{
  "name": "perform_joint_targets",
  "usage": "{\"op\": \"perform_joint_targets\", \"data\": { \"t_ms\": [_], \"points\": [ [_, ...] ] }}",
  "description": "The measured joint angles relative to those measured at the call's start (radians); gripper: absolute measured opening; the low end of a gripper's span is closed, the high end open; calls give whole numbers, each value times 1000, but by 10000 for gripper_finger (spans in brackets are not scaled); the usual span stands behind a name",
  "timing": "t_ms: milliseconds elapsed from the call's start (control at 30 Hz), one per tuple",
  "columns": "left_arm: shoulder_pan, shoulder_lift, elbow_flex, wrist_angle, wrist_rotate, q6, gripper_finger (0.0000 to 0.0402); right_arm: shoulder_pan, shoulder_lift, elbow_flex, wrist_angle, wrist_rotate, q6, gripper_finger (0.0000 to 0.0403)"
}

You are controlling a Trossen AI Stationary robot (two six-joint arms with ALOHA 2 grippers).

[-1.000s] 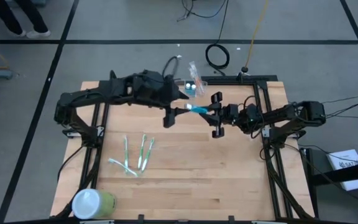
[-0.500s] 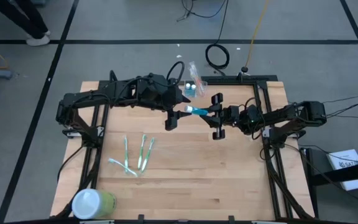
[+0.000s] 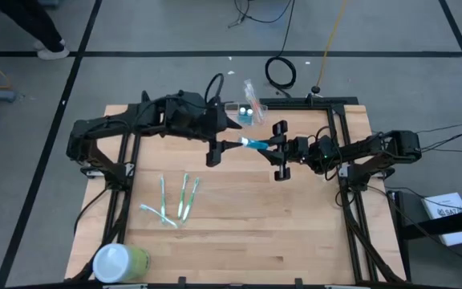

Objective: Pick & Place toothbrushing station
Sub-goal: Put the blue mouthwash into the transparent organizer

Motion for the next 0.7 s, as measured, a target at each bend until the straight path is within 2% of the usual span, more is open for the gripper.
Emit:
{"op": "perform_joint_targets", "data": {
  "t_ms": [700],
  "points": [
    [-3, 30, -3, 3, 28, -13, 239, 0, 0, 0, 0, 4, 0, 84]
  ]
}}
